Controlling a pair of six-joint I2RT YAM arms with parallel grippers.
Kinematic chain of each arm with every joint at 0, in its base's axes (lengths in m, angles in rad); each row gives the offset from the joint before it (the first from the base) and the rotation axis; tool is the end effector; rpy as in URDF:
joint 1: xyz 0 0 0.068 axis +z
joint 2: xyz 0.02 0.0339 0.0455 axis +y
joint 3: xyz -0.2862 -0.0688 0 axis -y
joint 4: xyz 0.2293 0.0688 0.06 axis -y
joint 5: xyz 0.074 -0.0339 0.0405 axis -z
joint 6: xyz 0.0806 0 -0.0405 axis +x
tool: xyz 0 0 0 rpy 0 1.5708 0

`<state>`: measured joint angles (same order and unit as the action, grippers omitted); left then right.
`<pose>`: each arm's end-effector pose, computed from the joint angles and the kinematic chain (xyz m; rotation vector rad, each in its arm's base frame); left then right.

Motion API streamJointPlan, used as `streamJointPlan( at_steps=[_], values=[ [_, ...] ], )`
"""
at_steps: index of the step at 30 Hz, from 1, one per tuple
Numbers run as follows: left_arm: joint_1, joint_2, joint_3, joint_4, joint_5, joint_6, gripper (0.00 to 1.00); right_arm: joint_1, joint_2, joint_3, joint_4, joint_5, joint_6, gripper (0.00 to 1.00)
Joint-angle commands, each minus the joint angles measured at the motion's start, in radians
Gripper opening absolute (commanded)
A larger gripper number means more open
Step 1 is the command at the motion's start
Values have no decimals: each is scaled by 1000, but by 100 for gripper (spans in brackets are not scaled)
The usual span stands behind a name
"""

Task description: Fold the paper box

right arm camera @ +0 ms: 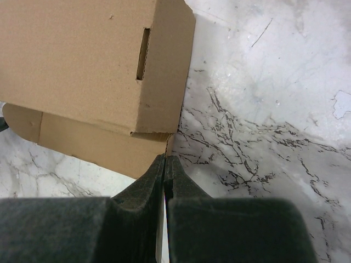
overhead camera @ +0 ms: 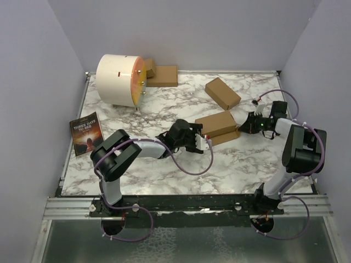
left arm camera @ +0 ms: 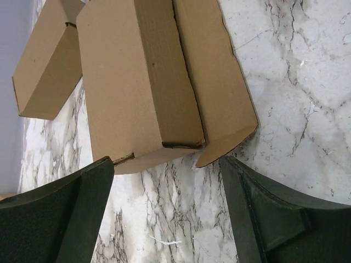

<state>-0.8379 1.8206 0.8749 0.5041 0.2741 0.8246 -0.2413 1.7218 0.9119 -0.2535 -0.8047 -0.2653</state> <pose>0.2585 -0.3198 0.1752 1.5941 1.2179 -0.2840 0.3321 -0.0219 0.1582 -0.2866 2.3394 0.8129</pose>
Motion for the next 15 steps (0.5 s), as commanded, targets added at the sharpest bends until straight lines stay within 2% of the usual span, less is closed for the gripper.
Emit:
streamJointPlan(
  at_steps=[1,8,12,15],
  values=[
    [0,15,14,29,22,20,82,5,18,25,-11,-12,6,1],
    [0,-54,-21,37,15,-35,81,5,13,25,-12,-16,-9,1],
    [12,-152,4,-20,-9,-235,81,5,-1,18,-4,-14,-35,1],
    [41,-202,59,-73,-6,-423,91,5,-5,19,-3,-18,-48,1]
  ],
)
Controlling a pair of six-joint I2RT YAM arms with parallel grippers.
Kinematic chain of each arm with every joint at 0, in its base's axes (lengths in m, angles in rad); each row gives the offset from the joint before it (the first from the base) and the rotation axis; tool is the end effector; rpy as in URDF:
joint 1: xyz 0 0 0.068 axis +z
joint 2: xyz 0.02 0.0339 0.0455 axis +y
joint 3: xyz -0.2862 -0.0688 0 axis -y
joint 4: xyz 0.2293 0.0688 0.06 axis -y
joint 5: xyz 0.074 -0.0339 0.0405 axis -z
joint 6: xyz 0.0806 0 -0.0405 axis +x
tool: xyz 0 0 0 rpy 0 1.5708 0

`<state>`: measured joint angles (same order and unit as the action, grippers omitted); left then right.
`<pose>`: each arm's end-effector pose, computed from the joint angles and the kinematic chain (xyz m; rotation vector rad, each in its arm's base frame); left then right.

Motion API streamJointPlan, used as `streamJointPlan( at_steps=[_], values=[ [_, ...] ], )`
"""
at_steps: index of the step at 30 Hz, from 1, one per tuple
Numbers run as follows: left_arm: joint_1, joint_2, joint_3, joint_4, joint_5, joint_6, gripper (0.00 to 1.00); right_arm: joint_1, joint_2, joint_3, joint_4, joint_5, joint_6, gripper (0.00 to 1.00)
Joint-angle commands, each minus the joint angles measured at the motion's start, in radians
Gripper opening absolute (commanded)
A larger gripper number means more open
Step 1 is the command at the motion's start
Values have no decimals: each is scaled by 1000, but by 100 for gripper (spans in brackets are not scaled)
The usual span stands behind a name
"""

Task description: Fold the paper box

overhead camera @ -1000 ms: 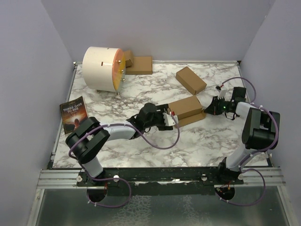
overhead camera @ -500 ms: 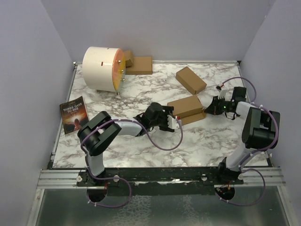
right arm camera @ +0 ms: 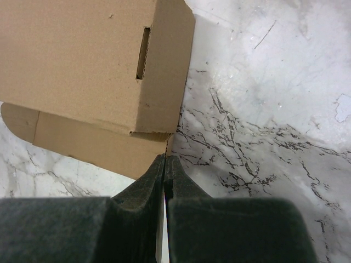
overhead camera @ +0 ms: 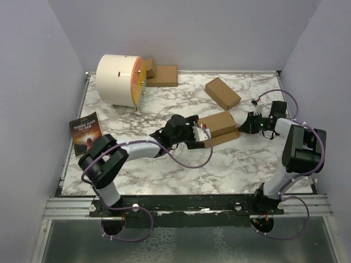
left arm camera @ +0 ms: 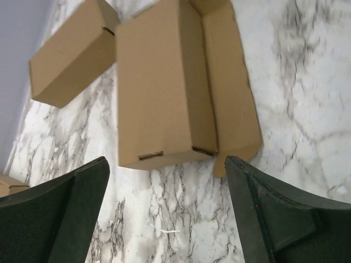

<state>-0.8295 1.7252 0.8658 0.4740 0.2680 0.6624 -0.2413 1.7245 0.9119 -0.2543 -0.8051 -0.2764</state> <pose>0.2542 -0.3093 0.2047 1.4549 1.3133 -0.3719 0.3321 -0.0219 0.1574 -0.2979 2.3384 0.8101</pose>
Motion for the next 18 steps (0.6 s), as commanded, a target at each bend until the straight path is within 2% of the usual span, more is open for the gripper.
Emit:
streamJointPlan(
  at_steps=[1,3,5,7,9,11,18],
  values=[
    [44,-111,92,-55,16,-312,96,5,-4,21,-4,-22,-40,1],
    [68,-87,170,-92,47,-408,99,6,4,29,-11,-29,-43,1],
    [80,3,327,-212,55,-499,94,8,6,34,-20,-34,-48,1],
    [85,130,529,-372,67,-577,79,13,6,35,-20,-33,-51,1],
    [86,260,718,-512,91,-627,58,19,5,36,-22,-28,-54,2],
    [85,366,840,-597,124,-664,50,23,4,39,-25,-25,-57,1],
    [67,465,862,-594,162,-684,48,39,-12,37,-11,-5,-71,1]
  ],
)
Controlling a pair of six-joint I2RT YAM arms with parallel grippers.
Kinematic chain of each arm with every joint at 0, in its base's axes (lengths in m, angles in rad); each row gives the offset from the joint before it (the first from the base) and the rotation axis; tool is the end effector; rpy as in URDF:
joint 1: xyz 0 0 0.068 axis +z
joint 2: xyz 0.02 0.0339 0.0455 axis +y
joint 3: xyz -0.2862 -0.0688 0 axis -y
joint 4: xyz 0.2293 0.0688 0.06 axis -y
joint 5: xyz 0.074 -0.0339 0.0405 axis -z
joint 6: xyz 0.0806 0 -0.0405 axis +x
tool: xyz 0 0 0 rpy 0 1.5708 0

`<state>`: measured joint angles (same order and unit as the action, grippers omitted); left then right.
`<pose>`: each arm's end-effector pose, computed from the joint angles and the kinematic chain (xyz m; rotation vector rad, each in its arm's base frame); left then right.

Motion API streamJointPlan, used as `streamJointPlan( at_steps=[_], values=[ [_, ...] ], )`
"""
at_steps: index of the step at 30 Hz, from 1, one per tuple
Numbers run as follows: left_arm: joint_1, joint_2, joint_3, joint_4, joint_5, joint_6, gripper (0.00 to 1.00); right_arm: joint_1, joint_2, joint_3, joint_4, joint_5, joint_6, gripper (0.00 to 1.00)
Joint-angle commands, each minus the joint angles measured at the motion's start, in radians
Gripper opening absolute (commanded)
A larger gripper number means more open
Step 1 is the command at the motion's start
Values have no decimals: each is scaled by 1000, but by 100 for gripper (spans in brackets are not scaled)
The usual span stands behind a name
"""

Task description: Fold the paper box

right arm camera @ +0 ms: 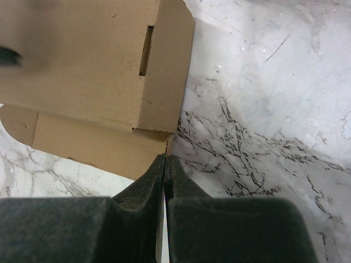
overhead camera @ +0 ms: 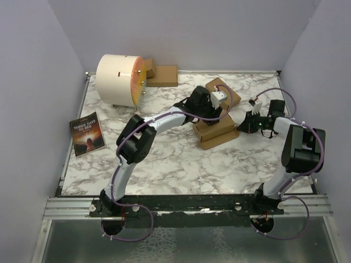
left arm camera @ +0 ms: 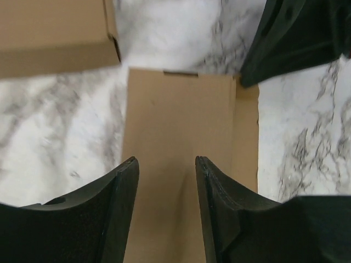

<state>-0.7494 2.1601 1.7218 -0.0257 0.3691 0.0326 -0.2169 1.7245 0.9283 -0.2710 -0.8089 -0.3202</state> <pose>0.3796 -0.3929 0.2417 1.0181 1.8382 -0.8173 0.3345 -0.0140 0.1609 -0.3778 2.3214 0.8053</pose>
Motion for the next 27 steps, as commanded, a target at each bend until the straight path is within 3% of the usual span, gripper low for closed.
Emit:
streamJointPlan(
  at_steps=[1,27],
  values=[
    [-14,36,1,-97,62,-53,48,21,-12,21,9,3,-29,1],
    [-4,85,-33,-173,17,-56,48,102,-102,-40,47,121,-113,1]
  ],
)
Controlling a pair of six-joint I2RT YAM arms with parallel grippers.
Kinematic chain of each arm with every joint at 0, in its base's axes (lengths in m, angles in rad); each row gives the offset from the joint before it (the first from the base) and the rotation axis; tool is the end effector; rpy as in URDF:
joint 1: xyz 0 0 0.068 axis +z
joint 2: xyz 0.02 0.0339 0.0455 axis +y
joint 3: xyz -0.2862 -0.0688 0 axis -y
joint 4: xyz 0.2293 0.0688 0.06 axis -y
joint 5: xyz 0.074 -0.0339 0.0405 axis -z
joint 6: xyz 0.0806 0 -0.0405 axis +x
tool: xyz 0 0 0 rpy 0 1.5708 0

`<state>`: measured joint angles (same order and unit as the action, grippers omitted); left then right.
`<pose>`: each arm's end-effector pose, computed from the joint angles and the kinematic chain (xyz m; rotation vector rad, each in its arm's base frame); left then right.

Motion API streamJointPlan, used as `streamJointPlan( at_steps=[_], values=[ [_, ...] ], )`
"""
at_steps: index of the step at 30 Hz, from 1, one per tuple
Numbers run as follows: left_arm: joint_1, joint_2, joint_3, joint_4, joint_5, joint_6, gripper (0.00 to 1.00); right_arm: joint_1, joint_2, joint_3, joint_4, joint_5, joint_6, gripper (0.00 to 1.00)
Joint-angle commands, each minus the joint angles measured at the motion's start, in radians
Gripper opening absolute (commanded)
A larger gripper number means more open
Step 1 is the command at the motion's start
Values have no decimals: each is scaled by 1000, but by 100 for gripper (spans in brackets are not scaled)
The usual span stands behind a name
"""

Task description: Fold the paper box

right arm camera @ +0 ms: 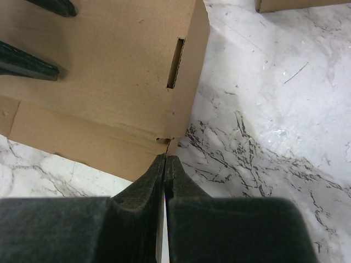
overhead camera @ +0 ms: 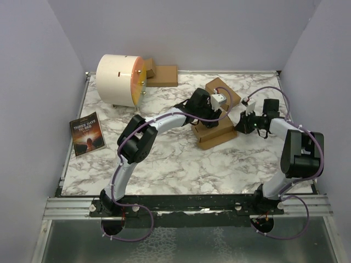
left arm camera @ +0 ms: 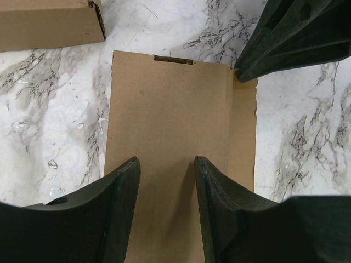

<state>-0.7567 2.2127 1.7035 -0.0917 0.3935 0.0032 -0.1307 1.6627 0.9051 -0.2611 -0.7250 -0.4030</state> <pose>0.3738 -0.3954 0.1994 1.0469 1.9886 -0.8475 0.3287 0.0107 0.1701 -0.5682 2.2904 0.6831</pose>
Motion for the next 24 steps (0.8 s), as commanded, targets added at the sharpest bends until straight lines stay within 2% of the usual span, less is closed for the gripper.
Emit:
streamJointPlan(
  at_steps=[1,24],
  values=[
    [5,33,-15,-106,-10,-31,48,16,-40,-21,34,53,-33,1],
    [11,64,8,-165,18,-11,48,51,-67,-47,52,60,-109,1]
  ],
)
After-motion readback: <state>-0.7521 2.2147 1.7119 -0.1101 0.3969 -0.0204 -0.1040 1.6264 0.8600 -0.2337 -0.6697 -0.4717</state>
